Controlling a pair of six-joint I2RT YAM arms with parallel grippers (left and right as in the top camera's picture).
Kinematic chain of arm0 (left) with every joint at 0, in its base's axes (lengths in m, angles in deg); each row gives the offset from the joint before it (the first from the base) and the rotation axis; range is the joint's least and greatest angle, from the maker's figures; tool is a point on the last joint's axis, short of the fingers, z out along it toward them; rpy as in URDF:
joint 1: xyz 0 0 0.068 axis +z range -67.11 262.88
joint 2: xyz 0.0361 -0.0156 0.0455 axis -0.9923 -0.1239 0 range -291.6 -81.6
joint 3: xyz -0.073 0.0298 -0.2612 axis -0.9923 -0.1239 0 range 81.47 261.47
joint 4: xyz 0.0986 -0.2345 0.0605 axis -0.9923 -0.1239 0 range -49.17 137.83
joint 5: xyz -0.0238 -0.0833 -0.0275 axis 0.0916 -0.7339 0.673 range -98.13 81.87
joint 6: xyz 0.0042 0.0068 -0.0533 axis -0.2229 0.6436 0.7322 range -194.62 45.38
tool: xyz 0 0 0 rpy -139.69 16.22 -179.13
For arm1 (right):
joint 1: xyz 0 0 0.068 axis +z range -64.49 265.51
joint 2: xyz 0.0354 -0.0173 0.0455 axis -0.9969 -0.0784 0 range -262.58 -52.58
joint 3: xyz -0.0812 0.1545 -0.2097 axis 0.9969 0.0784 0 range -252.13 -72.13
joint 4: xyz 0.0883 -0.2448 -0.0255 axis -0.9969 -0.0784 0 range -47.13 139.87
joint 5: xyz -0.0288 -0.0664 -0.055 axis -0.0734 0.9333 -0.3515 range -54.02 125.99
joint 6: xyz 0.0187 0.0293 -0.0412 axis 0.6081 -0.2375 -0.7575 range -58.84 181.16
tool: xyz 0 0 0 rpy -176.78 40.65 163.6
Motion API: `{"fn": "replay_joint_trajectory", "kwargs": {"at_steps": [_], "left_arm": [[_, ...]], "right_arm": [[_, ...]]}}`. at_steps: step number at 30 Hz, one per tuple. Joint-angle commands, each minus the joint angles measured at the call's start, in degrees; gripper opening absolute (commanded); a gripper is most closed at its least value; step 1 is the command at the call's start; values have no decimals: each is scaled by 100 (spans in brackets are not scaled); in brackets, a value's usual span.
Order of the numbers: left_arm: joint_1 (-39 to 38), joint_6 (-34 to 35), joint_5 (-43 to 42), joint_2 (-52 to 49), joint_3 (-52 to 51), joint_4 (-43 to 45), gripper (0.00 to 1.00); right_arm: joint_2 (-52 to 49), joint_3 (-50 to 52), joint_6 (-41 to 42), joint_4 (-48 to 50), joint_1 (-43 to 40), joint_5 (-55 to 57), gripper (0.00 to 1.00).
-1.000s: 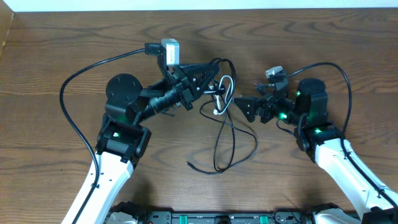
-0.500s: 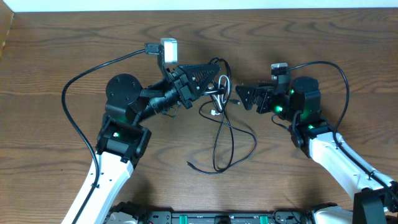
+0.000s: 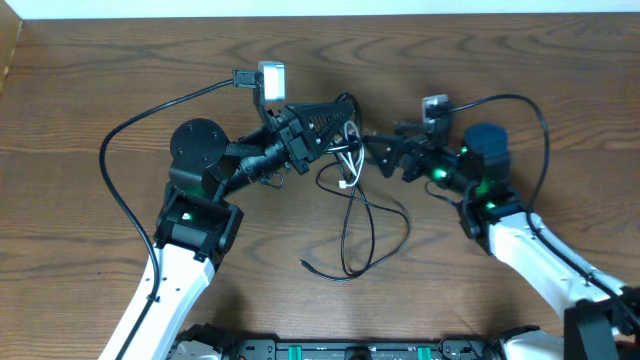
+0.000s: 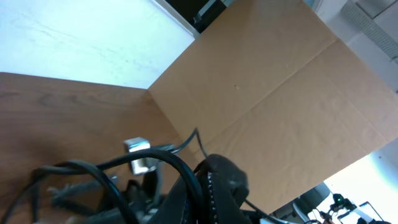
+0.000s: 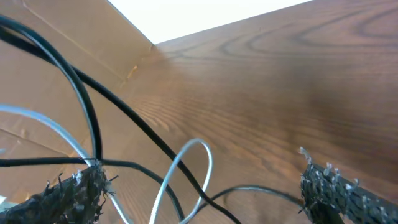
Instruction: Untangle cables
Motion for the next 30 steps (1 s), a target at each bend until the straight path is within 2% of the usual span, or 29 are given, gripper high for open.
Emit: {"fn": "replay_joint_trajectory", "kwargs": {"at_steps": [1,7,10,14,18,24,26,28,30], "left_arm": [[4,7,-66,52,168,74,8],[4,7,-68,52,166,74,8],[4,7,-70,52,166,74,8],[4,4,-70,52,166,72,8],[4,4,-70,52,166,72,8],[4,2,-70,52,168,72,8],[4,2,-68,52,166,72,8],[4,2,-68,52,168,72,8],[4,2,-68,52,168,72,8]], "right_arm": [[-343,0,-310,72,339,492,99],[-887,0,-824,286,518,546,99],[-1036,0,-1084,-170,398,960,99],[-1040,0,-409,-1408,-24,2363,97],[-1040,0,407,-2039,-542,2529,93],[-1040,0,789,-2323,-1126,1825,91],[-1040,0,778,-2124,-1237,1263,91],[-1040,0,358,-1482,-1322,131,88],[-1040,0,74,-1021,-1307,-476,87]]}}
